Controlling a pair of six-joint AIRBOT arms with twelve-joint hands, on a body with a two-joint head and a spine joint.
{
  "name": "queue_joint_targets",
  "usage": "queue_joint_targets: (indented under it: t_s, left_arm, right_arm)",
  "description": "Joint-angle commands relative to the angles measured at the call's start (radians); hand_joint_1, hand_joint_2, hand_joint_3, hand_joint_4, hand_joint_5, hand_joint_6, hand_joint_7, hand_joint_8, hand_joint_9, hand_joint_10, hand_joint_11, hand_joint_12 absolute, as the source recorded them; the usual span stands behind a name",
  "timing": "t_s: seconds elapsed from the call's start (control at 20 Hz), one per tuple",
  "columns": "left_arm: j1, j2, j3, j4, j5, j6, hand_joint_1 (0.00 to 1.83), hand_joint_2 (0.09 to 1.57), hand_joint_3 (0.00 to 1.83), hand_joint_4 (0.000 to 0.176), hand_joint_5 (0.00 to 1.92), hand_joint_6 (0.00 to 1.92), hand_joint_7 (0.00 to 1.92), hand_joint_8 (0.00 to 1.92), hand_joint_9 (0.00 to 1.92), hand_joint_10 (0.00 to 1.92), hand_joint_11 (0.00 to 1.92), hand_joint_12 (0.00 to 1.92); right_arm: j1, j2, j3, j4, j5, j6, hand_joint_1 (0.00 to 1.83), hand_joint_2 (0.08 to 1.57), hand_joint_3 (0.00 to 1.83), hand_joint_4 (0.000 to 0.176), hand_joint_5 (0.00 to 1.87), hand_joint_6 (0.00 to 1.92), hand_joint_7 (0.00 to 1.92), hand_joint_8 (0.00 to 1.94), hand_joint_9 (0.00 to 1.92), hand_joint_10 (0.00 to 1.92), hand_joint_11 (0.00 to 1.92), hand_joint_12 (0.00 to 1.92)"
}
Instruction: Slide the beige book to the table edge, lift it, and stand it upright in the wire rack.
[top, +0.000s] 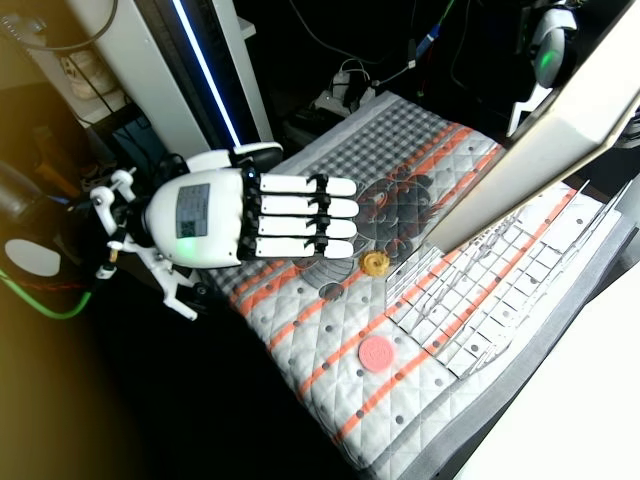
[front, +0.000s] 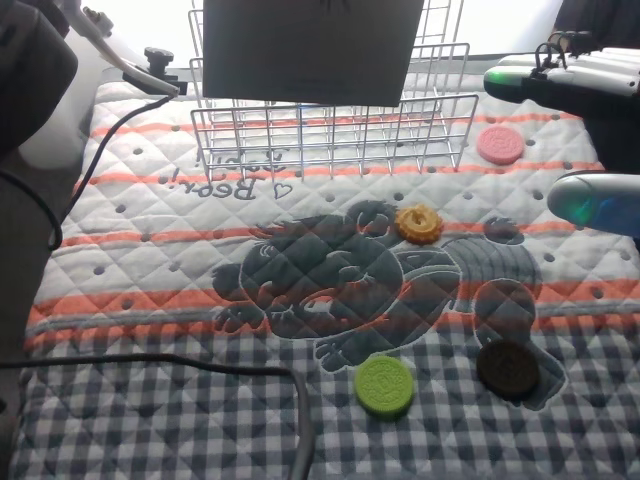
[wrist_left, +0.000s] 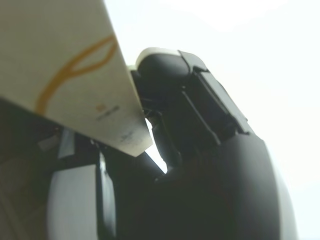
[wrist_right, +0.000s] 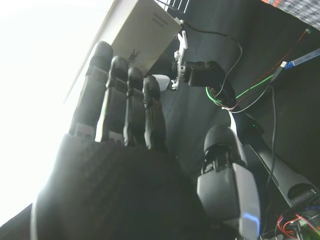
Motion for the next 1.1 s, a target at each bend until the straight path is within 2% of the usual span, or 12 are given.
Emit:
queue_joint_targets:
  t_s: [0.0,0.2,0.25,0.3,0.4,0.45,0.5,0.65,0.7,0.75,0.85,1.05]
  left_arm:
    - [0.002,0.008,-0.001,-0.005,-0.115,-0.012,1.23,1.17,0.00,0.000,0.90,0.88,0.87,1.38,0.91,1.59,0.98,1.75]
    - [0.053,0.008,-0.015,-0.005,-0.123,-0.019,1.15,1.23,0.00,0.017,0.76,1.25,0.77,1.39,0.76,0.90,0.56,1.38]
    - [0.062,0.008,-0.018,-0.005,-0.124,-0.019,1.15,1.24,0.00,0.000,0.70,1.28,0.78,1.43,0.76,0.84,0.50,1.33]
    - [0.067,0.008,-0.020,-0.005,-0.123,-0.019,1.05,1.17,0.00,0.000,0.64,0.55,0.64,0.78,0.69,0.76,0.42,1.26]
    - [0.061,0.010,-0.018,0.001,-0.114,-0.019,1.03,1.15,0.00,0.000,0.73,0.07,0.72,0.28,0.66,0.59,0.32,1.17]
    - [0.049,0.012,-0.015,0.008,-0.107,-0.019,1.14,1.21,0.00,0.000,0.73,0.99,0.80,1.15,0.72,0.61,0.38,1.21]
    - [0.039,0.014,-0.013,0.012,-0.103,-0.019,1.14,1.25,0.00,0.000,0.69,1.26,0.76,1.39,0.75,0.65,0.43,1.28]
    - [-0.005,0.022,-0.006,0.041,-0.093,-0.019,1.21,1.17,0.00,0.000,0.94,0.93,0.85,1.33,0.93,1.22,0.85,1.46]
    - [-0.024,0.028,-0.006,0.054,-0.093,-0.019,1.24,1.14,0.00,0.000,0.99,0.79,0.91,1.31,0.96,1.62,1.00,1.77]
    - [-0.037,0.032,-0.006,0.063,-0.093,-0.019,1.24,1.14,0.00,0.000,0.99,0.77,0.92,1.30,0.98,1.69,1.04,1.83]
    - [-0.050,0.037,-0.006,0.069,-0.094,-0.019,1.25,1.13,0.00,0.000,1.00,0.76,0.92,1.29,1.02,1.75,1.11,1.88]
    - [-0.053,0.043,-0.003,0.068,-0.091,-0.017,1.21,1.14,0.00,0.014,0.96,0.97,0.93,1.14,0.94,1.29,0.95,1.54]
  right_arm:
    - [0.011,-0.002,0.003,0.039,0.121,0.008,0.00,1.23,0.00,0.000,0.27,0.00,0.29,0.00,0.32,0.00,0.37,0.08]
    - [0.011,-0.003,0.001,0.043,0.124,0.010,0.00,1.21,0.00,0.000,0.27,0.00,0.29,0.00,0.33,0.01,0.38,0.08]
    - [0.011,-0.002,0.001,0.044,0.125,0.011,0.04,1.22,0.00,0.000,0.27,0.00,0.29,0.00,0.32,0.00,0.37,0.07]
    - [0.011,-0.002,0.001,0.044,0.125,0.011,0.03,1.21,0.00,0.000,0.27,0.00,0.29,0.00,0.32,0.00,0.37,0.07]
    - [0.011,-0.002,0.001,0.044,0.125,0.011,0.00,1.21,0.00,0.000,0.27,0.00,0.29,0.00,0.33,0.00,0.38,0.07]
    - [0.011,-0.002,0.001,0.044,0.125,0.011,0.01,1.21,0.00,0.000,0.27,0.00,0.29,0.00,0.32,0.00,0.38,0.06]
    - [0.011,-0.002,0.001,0.044,0.125,0.011,0.00,1.21,0.00,0.000,0.26,0.00,0.29,0.00,0.32,0.00,0.38,0.06]
    - [0.011,-0.002,0.001,0.044,0.125,0.011,0.01,1.21,0.00,0.000,0.27,0.00,0.30,0.00,0.33,0.00,0.39,0.06]
    - [0.011,-0.002,0.001,0.044,0.125,0.011,0.01,1.21,0.00,0.000,0.26,0.00,0.29,0.00,0.31,0.00,0.37,0.05]
    - [0.011,-0.002,0.001,0.044,0.125,0.011,0.02,1.21,0.00,0.000,0.27,0.00,0.29,0.00,0.32,0.00,0.38,0.06]
    - [0.011,-0.002,0.002,0.044,0.125,0.011,0.02,1.21,0.00,0.000,0.26,0.00,0.29,0.00,0.32,0.00,0.37,0.05]
    - [0.010,-0.002,0.002,0.044,0.125,0.011,0.04,1.21,0.00,0.000,0.26,0.00,0.28,0.00,0.31,0.00,0.38,0.05]
